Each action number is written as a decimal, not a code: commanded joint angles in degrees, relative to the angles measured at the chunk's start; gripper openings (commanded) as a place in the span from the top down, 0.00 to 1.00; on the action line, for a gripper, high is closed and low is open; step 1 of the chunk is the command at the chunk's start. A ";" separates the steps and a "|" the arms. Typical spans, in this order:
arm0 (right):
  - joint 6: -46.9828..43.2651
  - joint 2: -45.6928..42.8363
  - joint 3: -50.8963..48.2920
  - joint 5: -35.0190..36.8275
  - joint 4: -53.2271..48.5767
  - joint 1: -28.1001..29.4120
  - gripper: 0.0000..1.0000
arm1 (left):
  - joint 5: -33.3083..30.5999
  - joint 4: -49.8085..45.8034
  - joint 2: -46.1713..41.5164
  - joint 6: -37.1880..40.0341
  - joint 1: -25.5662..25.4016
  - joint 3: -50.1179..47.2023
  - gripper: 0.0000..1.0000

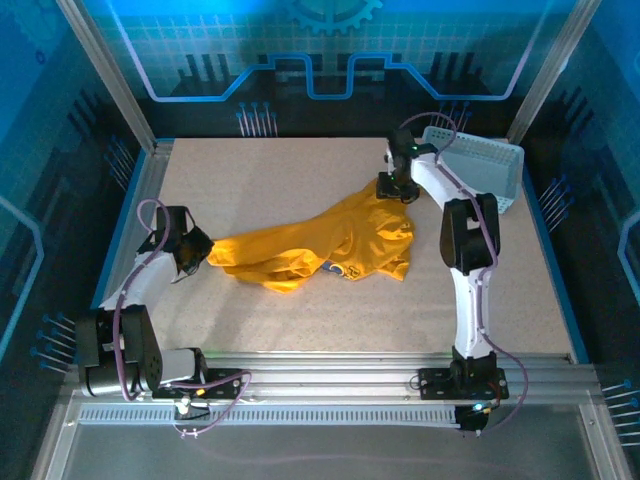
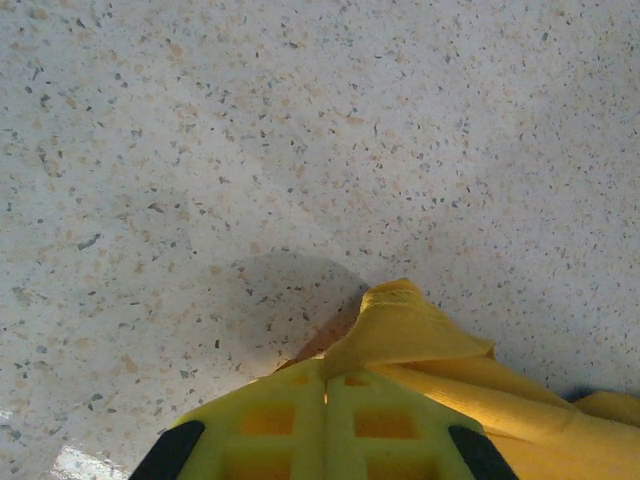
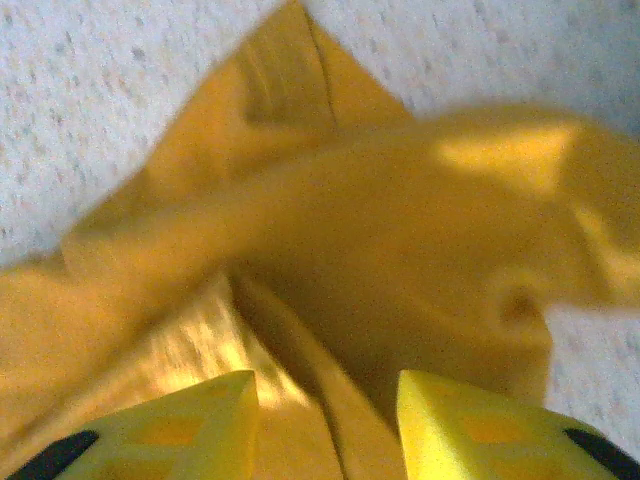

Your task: Fold the inside-out t-shirt

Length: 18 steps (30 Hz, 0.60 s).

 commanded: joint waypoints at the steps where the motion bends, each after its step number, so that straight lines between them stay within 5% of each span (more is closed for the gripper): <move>1: 5.26 -11.23 -8.56 0.15 0.18 -1.91 0.52 | -0.64 -0.18 0.05 -0.02 0.70 1.27 1.00; 10: 23.50 -24.72 -35.53 -10.84 15.92 -4.43 0.36 | -0.11 -0.02 0.05 -0.19 0.73 1.13 1.00; 14: 26.40 -21.79 -35.21 -12.75 17.89 -4.73 0.32 | -0.09 -0.02 -0.21 -0.19 0.73 0.93 1.00; 18: 25.29 -17.95 -31.41 -11.74 19.19 -5.55 0.38 | -0.23 -0.18 -0.47 -0.05 0.72 0.85 1.00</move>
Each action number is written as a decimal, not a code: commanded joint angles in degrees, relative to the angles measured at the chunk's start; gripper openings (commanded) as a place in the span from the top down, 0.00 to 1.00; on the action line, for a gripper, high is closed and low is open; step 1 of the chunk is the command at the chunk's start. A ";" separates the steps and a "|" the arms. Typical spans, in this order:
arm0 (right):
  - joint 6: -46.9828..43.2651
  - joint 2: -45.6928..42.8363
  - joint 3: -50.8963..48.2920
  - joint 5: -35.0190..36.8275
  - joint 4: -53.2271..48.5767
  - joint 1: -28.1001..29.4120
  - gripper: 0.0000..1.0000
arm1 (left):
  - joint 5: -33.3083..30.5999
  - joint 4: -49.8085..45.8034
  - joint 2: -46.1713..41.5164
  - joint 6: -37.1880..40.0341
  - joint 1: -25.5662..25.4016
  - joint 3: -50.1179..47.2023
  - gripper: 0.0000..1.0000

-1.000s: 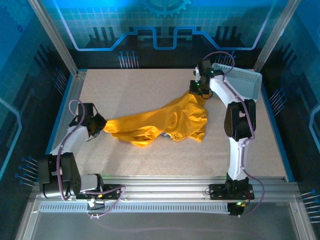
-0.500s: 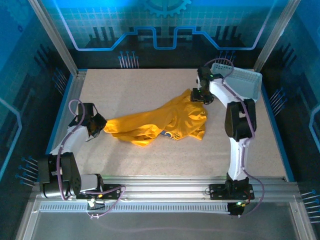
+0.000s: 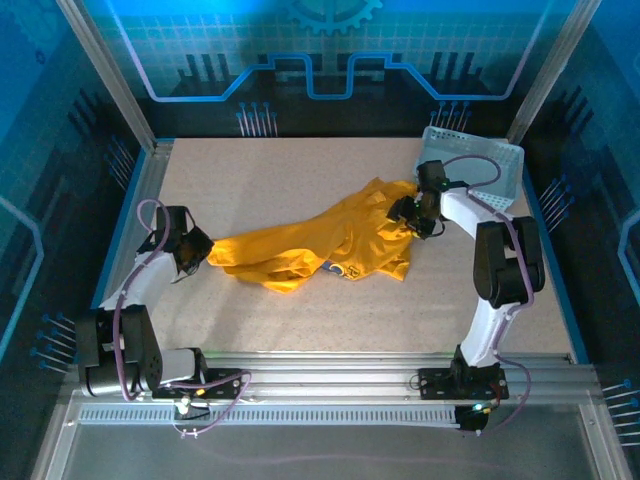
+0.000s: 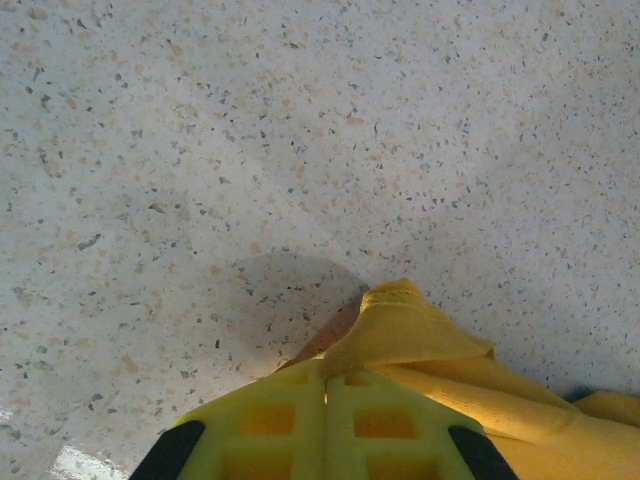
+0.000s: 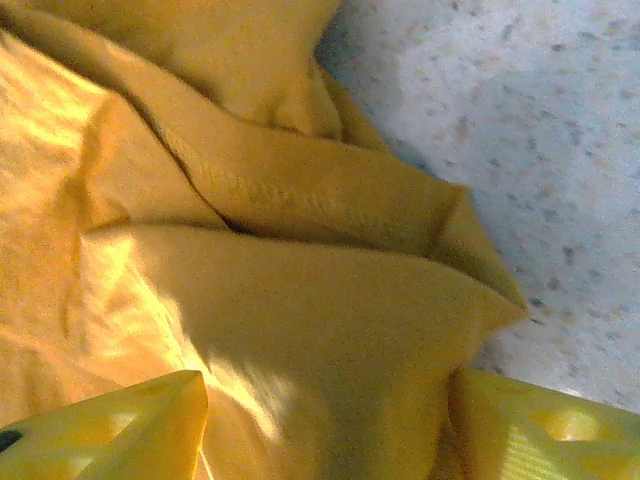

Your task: Fold the inside-out t-shirt

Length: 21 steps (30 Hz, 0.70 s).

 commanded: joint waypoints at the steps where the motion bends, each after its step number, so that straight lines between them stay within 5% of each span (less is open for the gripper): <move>1: 0.38 3.56 5.39 2.10 2.22 -0.89 0.40 | -0.25 -0.21 -0.50 0.03 0.70 0.74 1.00; 10: -9.49 9.16 15.32 8.76 0.60 -1.68 0.68 | -0.31 -0.26 -0.43 0.11 0.77 0.81 1.00; 15: -14.05 6.21 15.10 9.23 2.60 -1.31 0.99 | -0.60 -0.39 -0.82 0.15 0.79 0.79 1.00; 21: -17.60 -5.16 5.07 9.84 10.21 -0.85 1.00 | -0.92 -0.51 -0.82 0.12 0.78 0.92 1.00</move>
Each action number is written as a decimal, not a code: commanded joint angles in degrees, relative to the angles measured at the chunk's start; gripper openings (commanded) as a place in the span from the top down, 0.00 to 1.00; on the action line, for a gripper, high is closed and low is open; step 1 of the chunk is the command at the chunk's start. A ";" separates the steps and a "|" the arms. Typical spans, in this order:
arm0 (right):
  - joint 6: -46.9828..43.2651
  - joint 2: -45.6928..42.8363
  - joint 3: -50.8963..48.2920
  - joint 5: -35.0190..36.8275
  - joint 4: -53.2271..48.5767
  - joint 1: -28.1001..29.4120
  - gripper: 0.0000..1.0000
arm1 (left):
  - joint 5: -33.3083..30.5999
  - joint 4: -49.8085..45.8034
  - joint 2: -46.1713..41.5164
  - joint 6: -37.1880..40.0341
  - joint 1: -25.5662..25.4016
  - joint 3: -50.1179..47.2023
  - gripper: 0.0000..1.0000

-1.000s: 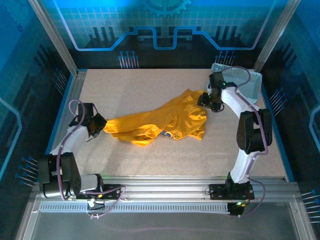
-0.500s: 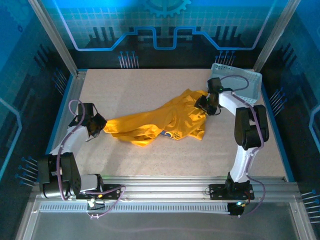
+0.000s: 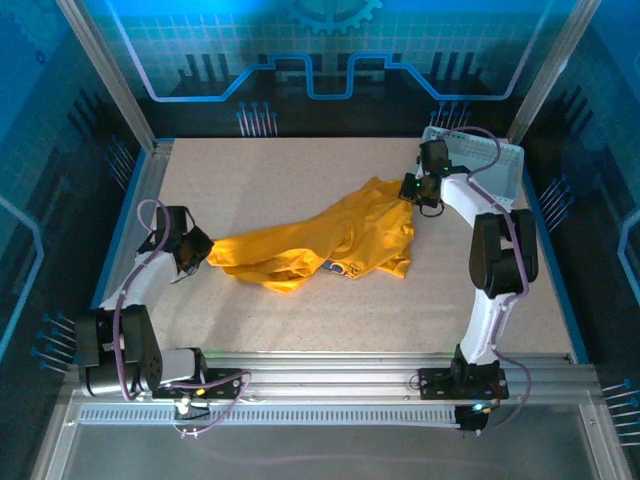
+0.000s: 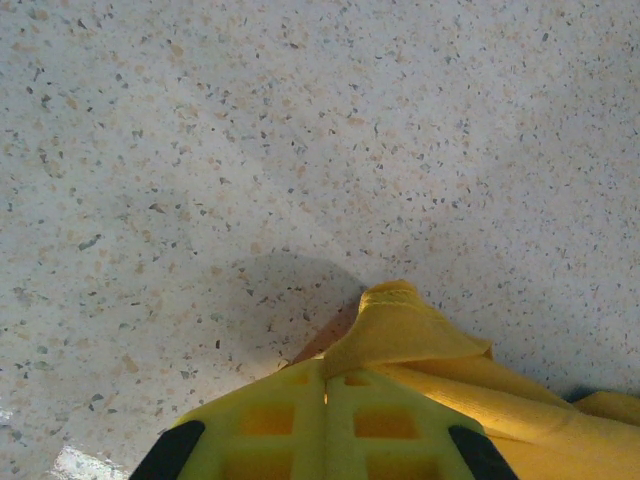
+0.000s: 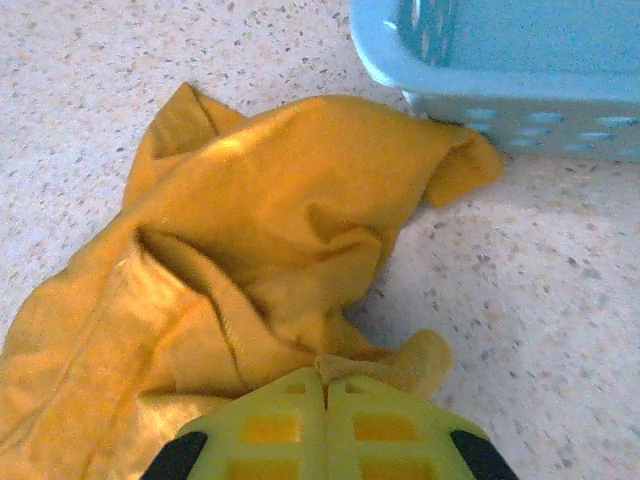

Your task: Fold the inside-out t-shirt

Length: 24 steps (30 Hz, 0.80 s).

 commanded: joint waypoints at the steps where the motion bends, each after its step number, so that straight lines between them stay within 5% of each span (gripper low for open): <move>1: -3.53 -8.97 -5.62 2.16 5.79 0.16 1.00 | -0.89 -0.54 -0.82 -0.03 0.78 0.90 1.00; 7: 0.14 -20.15 -22.46 4.28 14.04 0.29 1.00 | -1.38 -0.47 -0.74 0.21 0.83 0.81 1.00; 12: 9.41 -17.16 -28.56 2.64 10.69 -0.35 0.99 | -1.19 -0.33 -0.35 0.14 0.88 1.17 1.00; 15: 11.99 -13.65 -30.16 1.25 10.61 -1.42 0.71 | -1.30 -0.27 -0.39 0.29 1.01 1.13 1.00; 24: 10.63 -12.98 -26.96 -12.70 13.31 -11.41 0.49 | -1.32 -0.22 -0.47 0.46 1.17 0.85 1.00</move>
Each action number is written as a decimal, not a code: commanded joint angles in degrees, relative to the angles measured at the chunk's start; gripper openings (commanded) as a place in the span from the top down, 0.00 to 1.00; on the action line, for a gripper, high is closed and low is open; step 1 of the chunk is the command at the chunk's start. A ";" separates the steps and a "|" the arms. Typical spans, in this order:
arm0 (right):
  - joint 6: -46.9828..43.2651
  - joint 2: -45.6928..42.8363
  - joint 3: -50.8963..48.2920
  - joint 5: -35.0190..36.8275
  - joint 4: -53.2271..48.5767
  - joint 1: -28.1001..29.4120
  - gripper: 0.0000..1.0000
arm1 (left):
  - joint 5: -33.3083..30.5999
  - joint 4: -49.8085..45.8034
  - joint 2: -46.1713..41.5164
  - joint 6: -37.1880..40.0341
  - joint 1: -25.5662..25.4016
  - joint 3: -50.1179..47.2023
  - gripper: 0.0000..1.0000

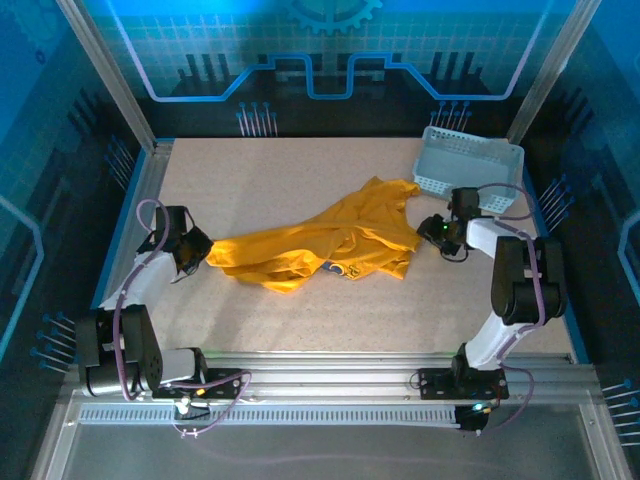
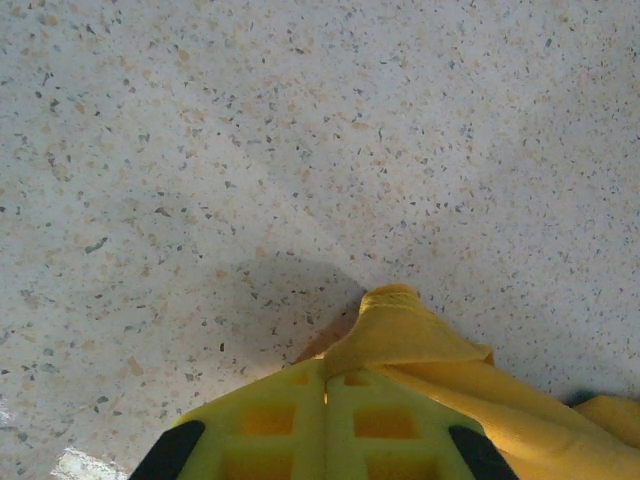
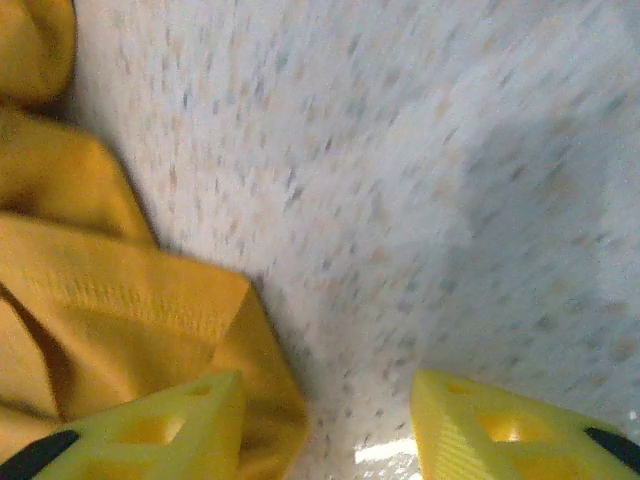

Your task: Fold the inside-out t-shirt

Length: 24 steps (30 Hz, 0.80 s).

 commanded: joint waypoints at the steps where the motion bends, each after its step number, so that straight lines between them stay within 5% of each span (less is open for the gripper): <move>1: 0.34 -1.60 2.08 -4.90 1.55 -1.54 0.48 | -1.20 -0.28 -0.41 0.33 0.88 0.81 1.00; 14: 3.48 6.80 2.85 -10.70 3.78 1.10 0.51 | -1.16 -0.54 -0.43 0.30 0.92 0.88 1.00; 17: 3.94 8.02 3.87 -12.09 4.46 1.77 0.61 | -1.06 -0.52 -0.48 0.18 0.90 0.86 1.00; 22: 1.64 2.27 5.67 -10.42 2.22 1.76 0.95 | -1.05 -0.85 -1.09 0.17 0.92 0.99 1.00; 24: -0.30 -1.80 6.95 -8.22 -0.36 1.83 1.00 | -0.62 -0.48 -1.50 -0.01 0.89 1.03 1.00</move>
